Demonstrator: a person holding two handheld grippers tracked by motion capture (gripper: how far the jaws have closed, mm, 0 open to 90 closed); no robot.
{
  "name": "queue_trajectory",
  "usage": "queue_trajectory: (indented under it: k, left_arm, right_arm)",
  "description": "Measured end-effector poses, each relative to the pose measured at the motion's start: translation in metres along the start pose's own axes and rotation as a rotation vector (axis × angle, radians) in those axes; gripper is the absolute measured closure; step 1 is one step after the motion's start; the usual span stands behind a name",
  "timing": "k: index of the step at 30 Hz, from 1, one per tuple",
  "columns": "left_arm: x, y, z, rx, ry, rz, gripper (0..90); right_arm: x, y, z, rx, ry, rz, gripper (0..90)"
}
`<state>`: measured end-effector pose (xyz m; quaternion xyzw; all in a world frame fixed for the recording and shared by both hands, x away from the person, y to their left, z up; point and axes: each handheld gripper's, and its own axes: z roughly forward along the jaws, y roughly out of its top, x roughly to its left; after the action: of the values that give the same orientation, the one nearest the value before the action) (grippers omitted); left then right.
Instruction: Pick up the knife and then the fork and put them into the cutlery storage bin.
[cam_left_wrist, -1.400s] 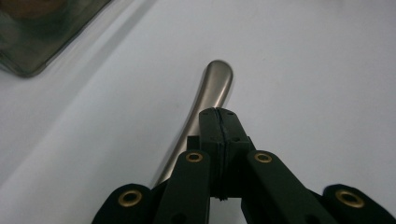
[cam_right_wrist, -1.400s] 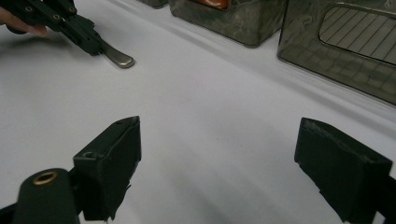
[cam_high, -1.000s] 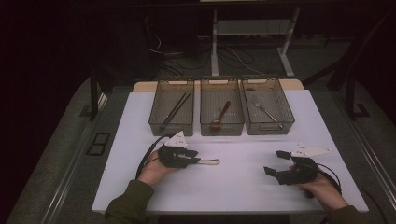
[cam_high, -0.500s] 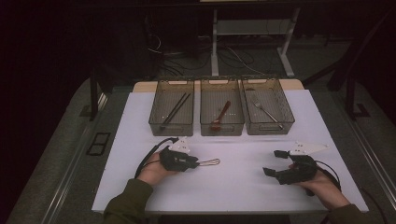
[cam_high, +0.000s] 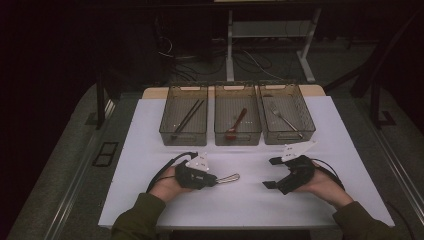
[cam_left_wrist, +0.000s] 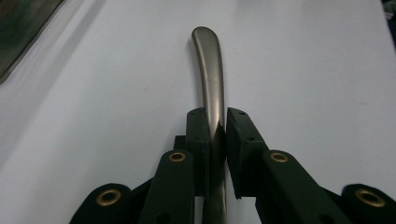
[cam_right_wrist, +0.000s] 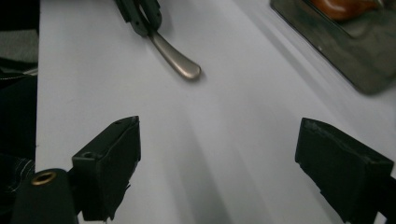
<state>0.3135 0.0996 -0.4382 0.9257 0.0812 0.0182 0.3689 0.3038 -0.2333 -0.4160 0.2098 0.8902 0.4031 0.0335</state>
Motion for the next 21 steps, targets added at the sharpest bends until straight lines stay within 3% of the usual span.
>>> queue_trajectory:
  k: [5,6,11,16,21]
  left_arm:
    - [-0.004,0.011,-0.004,-0.017,-0.018,0.013,78.8]
    - [-0.005,0.014,-0.005,-0.014,-0.024,0.019,78.8]
    - [-0.014,0.029,-0.004,0.010,-0.060,0.083,78.8]
    - [-0.020,0.046,-0.002,-0.004,-0.081,0.131,78.7]
    - [-0.025,0.063,-0.002,-0.013,-0.091,0.178,78.7]
  right_arm:
    - [0.009,0.024,0.016,0.030,0.059,-0.098,14.8]
    - [0.010,0.028,0.019,0.045,0.060,-0.137,16.7]
    - [0.021,0.049,0.036,0.093,0.121,-0.227,24.9]
    - [0.027,0.061,0.048,0.161,0.192,-0.270,38.4]
    - [0.031,0.064,0.053,0.198,0.243,-0.270,51.0]
